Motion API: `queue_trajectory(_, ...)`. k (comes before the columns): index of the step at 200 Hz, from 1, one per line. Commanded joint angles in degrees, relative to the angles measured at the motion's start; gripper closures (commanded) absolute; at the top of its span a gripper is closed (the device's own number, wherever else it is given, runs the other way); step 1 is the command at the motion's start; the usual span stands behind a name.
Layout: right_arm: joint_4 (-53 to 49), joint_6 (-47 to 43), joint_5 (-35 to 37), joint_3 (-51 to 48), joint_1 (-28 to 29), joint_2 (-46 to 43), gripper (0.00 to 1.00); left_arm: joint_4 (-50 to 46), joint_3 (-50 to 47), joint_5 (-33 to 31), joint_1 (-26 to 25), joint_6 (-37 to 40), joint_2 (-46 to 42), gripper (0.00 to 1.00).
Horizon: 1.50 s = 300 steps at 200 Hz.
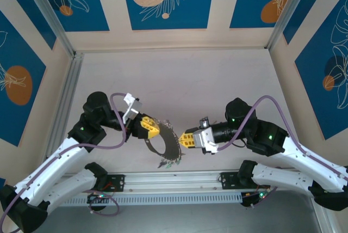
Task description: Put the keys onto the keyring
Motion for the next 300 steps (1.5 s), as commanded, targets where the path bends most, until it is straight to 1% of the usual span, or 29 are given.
queue_trajectory(1, -3.5, 0.4, -11.0, 2.9, 1.0, -1.6, 1.00, 2.6, 1.3, -4.1, 1.8, -1.1, 0.8, 1.00)
queue_trajectory(44, -2.9, 0.7, -13.6, 3.1, 1.0, -2.0, 1.00, 4.1, 1.0, -3.2, 2.2, -2.4, 1.5, 1.00)
queue_trajectory(70, 0.2, 1.6, -14.0, 1.5, 0.9, -2.0, 1.00, 6.8, 0.4, -2.0, 2.2, -4.5, 2.4, 1.00)
queue_trajectory(101, 4.6, 2.5, -9.2, -0.5, 0.9, -0.9, 1.00, 8.0, 0.4, -1.1, 2.3, -5.8, 3.3, 1.00)
queue_trajectory(117, 8.5, 4.1, -6.3, -2.1, 0.9, -0.9, 1.00, 7.3, 0.4, -1.5, 2.2, -5.3, 3.1, 1.00)
queue_trajectory(151, 12.9, 5.8, -0.1, -4.4, 0.9, -1.7, 1.00, 6.4, 0.2, -2.8, 2.2, -4.1, 2.3, 1.00)
queue_trajectory(169, 13.3, 6.3, 3.0, -5.2, 0.7, -2.3, 1.00, 6.1, 0.2, -3.3, 2.3, -3.7, 2.0, 1.00)
queue_trajectory(187, 12.5, 6.5, 4.0, -5.8, 0.4, -2.9, 1.00, 6.2, 0.2, -3.4, 2.5, -3.7, 1.9, 1.00)
queue_trajectory(225, 12.3, 6.3, -0.6, -7.9, 0.0, -5.0, 1.00, 7.9, 0.2, -2.7, 2.6, -5.2, 2.1, 1.00)
queue_trajectory(260, 12.5, 6.9, -4.9, -8.0, -1.5, -4.8, 1.00, 7.9, 0.2, -2.6, 2.6, -5.3, 2.1, 1.00)
queue_trajectory(281, 14.9, 8.2, -6.7, -8.4, -2.2, -4.5, 1.00, 6.6, 0.3, -3.4, 2.6, -4.5, 2.2, 1.00)
queue_trajectory(300, 19.5, 10.9, -8.4, -9.9, -3.1, -4.7, 1.00, 3.0, 1.2, -5.1, 2.6, -2.2, 2.6, 1.00)
